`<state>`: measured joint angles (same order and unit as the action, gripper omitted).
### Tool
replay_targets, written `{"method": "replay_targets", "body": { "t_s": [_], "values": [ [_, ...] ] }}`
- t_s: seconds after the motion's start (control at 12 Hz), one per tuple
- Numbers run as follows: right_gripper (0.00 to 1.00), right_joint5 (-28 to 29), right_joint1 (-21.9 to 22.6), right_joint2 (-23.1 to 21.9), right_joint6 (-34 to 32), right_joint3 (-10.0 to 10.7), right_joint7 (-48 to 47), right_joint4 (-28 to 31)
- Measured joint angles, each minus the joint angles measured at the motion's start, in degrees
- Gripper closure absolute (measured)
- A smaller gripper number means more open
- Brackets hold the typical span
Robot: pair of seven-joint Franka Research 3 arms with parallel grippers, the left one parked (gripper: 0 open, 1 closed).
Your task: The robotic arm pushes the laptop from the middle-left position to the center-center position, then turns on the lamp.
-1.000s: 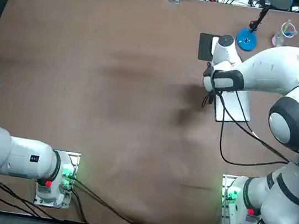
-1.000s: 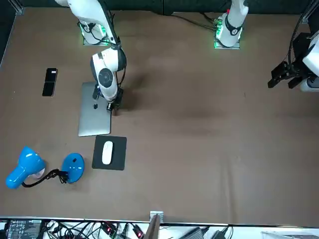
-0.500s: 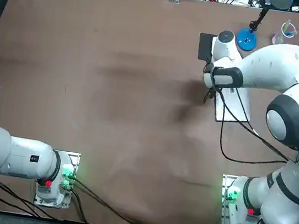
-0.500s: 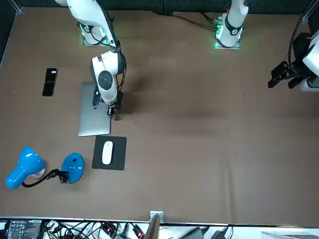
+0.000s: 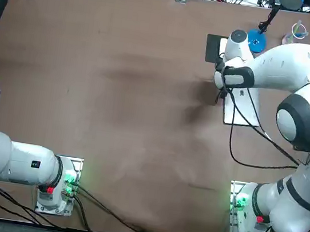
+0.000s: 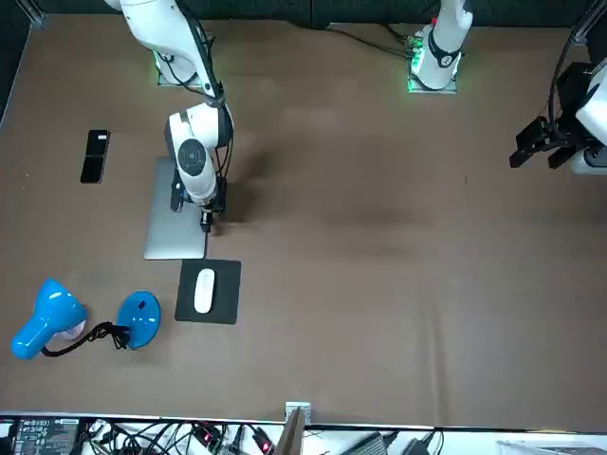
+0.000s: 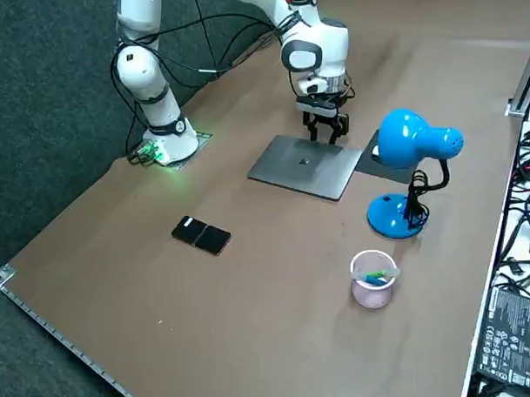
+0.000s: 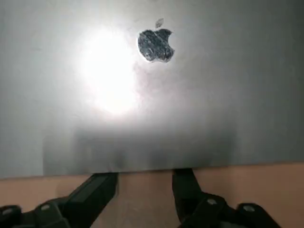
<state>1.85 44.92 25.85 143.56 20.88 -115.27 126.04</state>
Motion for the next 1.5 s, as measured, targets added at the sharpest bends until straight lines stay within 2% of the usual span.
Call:
{"method": "replay_targets", "body": {
  "t_s": [1.0,1.5],
  "values": [
    [0.20,0.00,-1.42,-0.07,-0.20,0.03,2.03,0.24],
    [0.20,0.00,-1.67,-0.57,-2.81,1.03,3.51,0.94]
  ]
}}
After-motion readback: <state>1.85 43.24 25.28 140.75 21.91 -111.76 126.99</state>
